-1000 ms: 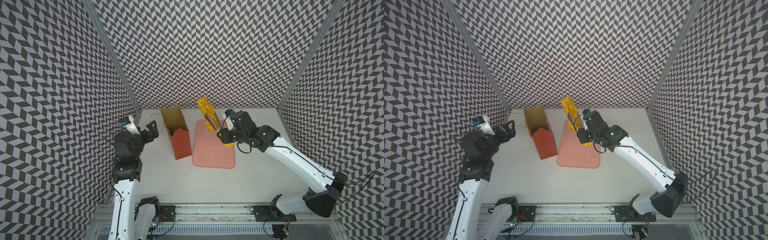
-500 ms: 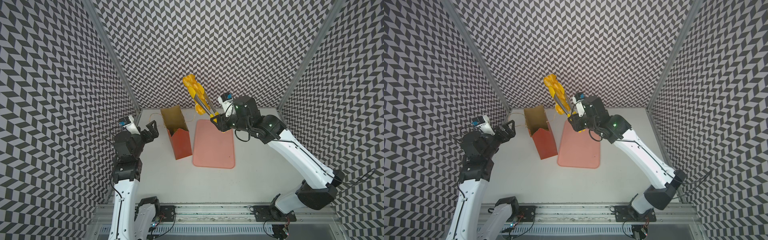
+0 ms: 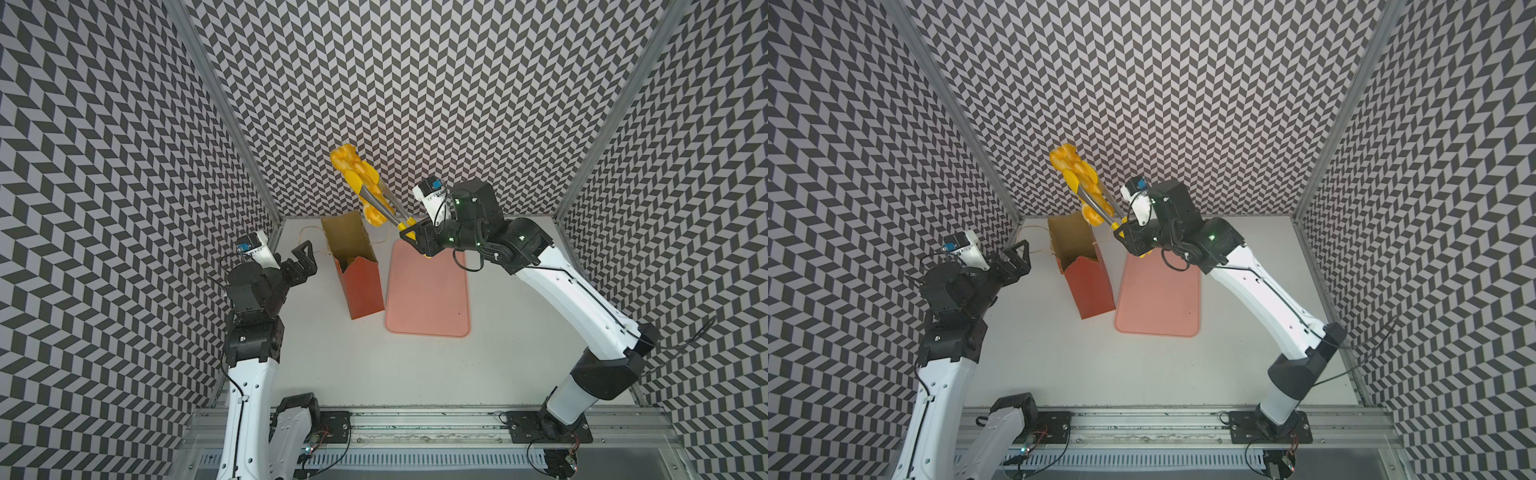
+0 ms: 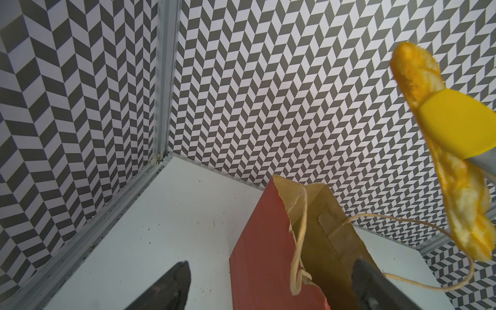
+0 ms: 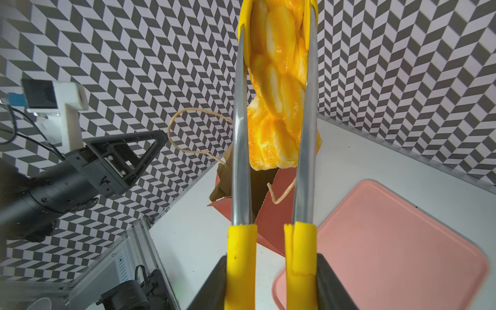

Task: Pack bread into a paper bag
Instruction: Place the fake bread in the paper bag.

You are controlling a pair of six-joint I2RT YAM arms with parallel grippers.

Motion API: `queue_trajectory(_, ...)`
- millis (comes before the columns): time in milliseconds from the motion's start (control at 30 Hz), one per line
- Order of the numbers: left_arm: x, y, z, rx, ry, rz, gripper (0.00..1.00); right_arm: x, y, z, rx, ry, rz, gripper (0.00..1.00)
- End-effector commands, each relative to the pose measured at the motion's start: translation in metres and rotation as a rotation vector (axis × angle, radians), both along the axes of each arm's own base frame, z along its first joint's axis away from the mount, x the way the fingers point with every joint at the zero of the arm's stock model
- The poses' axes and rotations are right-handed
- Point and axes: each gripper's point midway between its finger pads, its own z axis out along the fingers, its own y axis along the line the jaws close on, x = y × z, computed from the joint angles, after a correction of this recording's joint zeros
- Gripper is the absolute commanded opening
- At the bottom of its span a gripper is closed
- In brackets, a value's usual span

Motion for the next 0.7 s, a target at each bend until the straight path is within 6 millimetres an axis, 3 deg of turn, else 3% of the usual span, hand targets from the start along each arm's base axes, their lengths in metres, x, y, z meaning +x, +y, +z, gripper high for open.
queue_trajectory(0,0.000,0.000,0.006,0.002,-0.030,-0.006,0.98,0.003,0.018,0.032,0.090,-0.090,0.059,0.19)
queue_trajectory(267,0.001,0.001,0.007,0.002,-0.032,-0.006,0.98,0.009,0.035,0.026,0.086,-0.077,0.094,0.19)
queue_trajectory(500,0.002,0.001,0.005,-0.028,-0.028,-0.009,0.98,0.009,0.052,0.038,0.116,-0.073,0.157,0.20)
queue_trajectory(667,0.001,0.002,0.006,-0.025,-0.032,-0.004,0.98,0.010,0.064,0.019,0.095,-0.042,0.172,0.19)
